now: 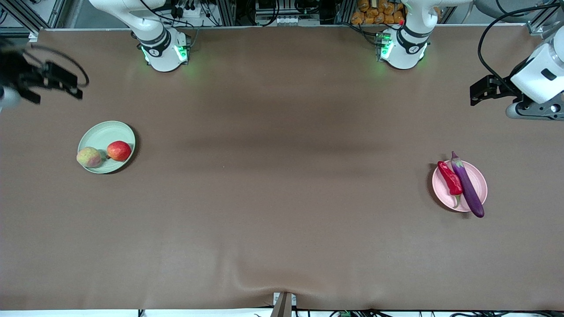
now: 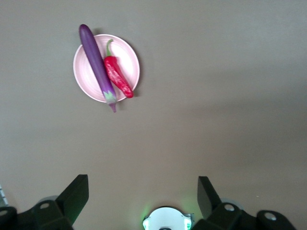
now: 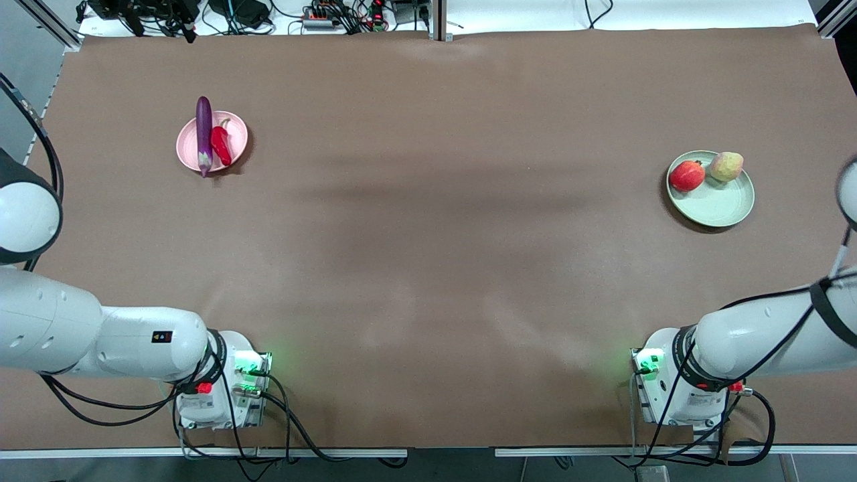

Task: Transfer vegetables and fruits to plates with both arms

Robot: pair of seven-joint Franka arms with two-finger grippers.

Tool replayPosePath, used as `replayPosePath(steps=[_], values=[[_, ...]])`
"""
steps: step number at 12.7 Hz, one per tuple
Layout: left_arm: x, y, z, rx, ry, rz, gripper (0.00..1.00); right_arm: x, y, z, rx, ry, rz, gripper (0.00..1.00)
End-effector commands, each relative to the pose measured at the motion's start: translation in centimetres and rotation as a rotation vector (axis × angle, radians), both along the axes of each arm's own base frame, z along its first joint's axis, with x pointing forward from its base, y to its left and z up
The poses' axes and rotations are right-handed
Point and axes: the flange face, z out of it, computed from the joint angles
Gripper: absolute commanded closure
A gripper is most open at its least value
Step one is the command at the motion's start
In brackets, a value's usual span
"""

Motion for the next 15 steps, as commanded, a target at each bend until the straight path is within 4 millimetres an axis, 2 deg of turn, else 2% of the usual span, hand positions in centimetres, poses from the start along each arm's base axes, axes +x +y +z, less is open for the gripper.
replayPosePath(steps=[1, 2, 4, 6, 7, 8, 10, 15], values=[[-0.4, 0.1, 0.6, -0.021, -0.021, 0.040, 0.00, -5.7, -2.6, -1.2, -0.021, -0.067, -0.033, 0.00], [0.2, 0.2, 0.8, -0.030, -0.065, 0.055, 0.00, -5.2, -2.8, -0.4, -0.020, -0.118, -0.036, 0.00], [0.3, -0.2, 0.7, -0.031, -0.074, 0.084, 0.00, -3.4, -3.0, -0.1, -0.020, -0.135, -0.041, 0.00], [0.5, -0.6, 0.2, -0.029, -0.066, 0.078, 0.00, -0.4, -3.3, 0.5, -0.021, -0.143, -0.042, 0.00], [0.6, -0.6, 0.3, -0.029, -0.069, 0.079, 0.00, 0.4, -3.6, 0.7, -0.022, -0.117, -0.047, 0.00], [0.6, -0.6, 0.2, -0.028, -0.071, 0.081, 0.00, 0.5, -4.0, 0.4, -0.023, -0.091, -0.054, 0.00], [0.1, 0.0, 1.5, -0.034, -0.098, 0.094, 0.00, -0.2, -4.1, 0.0, -0.021, -0.046, -0.053, 0.00], [0.2, -0.1, 1.5, -0.025, -0.104, 0.085, 0.00, 0.0, -3.9, -0.5, -0.034, -0.058, -0.050, 0.00]])
